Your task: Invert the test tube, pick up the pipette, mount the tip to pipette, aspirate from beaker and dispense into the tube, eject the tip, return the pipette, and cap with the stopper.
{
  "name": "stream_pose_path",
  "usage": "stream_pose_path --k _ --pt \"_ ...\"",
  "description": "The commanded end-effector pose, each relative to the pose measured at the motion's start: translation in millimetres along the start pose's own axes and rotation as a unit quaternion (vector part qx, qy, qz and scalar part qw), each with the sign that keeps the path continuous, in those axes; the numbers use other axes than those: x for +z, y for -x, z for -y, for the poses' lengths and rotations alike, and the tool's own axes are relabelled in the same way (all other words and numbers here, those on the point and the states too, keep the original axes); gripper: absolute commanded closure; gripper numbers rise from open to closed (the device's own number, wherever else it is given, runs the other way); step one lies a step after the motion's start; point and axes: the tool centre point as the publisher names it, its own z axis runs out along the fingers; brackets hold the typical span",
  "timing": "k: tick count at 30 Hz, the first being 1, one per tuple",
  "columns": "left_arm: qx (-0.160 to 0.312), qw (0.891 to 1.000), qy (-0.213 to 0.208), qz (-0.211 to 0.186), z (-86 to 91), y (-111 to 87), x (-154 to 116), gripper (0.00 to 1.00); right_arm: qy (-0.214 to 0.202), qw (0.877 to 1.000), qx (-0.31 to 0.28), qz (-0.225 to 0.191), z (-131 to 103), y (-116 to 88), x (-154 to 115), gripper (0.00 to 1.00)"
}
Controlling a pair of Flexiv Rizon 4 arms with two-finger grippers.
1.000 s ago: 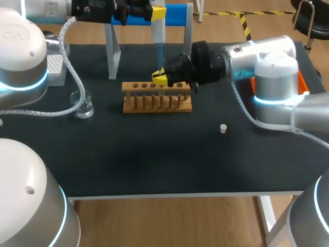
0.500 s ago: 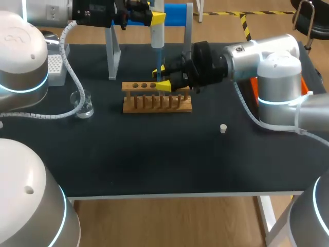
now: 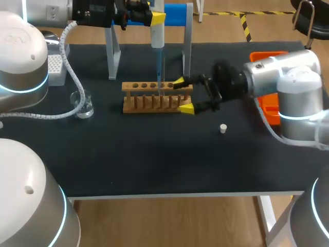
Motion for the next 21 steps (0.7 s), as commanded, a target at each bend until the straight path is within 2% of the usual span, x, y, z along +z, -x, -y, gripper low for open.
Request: stream_pose_path --k 1,6,21 --pt "0.000 1.000 -0.001 0.000 0.1 0.0 0.1 1.00 -0.002 1.000 0.003 0.017 7.3 -15.9 -21.8 0.00" --pt "0.000 1.000 -0.001 0.000 0.1 0.0 0.1 1.00 -0.007 1.000 0.000 0.029 11.2 -20.2 -31.6 0.00" --pt "0.000 1.000 -0.001 0.000 0.1 0.0 0.1 1.00 -0.007 1.000 0.000 0.029 11.2 -20.2 -31.6 0.00"
